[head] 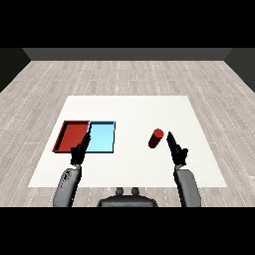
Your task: Pick the red can and put it in the red box
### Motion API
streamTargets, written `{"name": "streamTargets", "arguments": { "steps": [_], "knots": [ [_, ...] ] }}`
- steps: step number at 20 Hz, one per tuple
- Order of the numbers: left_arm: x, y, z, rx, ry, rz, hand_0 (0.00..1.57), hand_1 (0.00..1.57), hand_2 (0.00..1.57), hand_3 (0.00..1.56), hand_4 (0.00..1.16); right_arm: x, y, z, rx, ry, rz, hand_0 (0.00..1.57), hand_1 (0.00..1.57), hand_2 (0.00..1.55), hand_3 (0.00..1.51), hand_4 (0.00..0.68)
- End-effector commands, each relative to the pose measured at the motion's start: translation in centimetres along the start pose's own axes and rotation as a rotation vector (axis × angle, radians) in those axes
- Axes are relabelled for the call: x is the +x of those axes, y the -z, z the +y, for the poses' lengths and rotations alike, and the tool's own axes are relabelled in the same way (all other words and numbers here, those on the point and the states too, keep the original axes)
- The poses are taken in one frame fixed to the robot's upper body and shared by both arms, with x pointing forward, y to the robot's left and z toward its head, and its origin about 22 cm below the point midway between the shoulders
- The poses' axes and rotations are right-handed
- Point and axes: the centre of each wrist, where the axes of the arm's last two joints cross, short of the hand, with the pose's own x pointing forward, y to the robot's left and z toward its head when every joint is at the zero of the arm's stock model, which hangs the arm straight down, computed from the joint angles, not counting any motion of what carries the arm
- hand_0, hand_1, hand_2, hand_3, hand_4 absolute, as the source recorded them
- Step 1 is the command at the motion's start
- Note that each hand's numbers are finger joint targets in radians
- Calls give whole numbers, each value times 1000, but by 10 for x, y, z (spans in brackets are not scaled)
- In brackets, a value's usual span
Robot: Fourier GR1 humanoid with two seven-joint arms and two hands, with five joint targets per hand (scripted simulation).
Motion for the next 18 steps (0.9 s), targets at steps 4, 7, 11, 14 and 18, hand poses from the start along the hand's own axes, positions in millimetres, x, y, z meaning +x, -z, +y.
{"name": "streamTargets", "arguments": {
  "steps": [4,7,11,14,18],
  "knots": [
    [-2,-2,5,74,-31,-24,0,0,0,0,0,-2,15,-55,-46,9,-7,0,0,0,0,0],
    [39,8,4,137,-111,-383,0,0,0,0,0,11,19,-48,10,137,-247,0,0,0,0,0],
    [20,-4,14,136,-99,-420,0,0,0,0,0,7,16,-94,33,172,-292,0,0,0,0,0],
    [-7,-1,1,131,-140,-420,0,0,0,0,0,3,22,-88,42,156,-299,0,0,0,0,0],
    [2,-4,1,149,-121,-439,0,0,0,0,0,-4,30,-80,51,137,-295,0,0,0,0,0]
  ]
}}
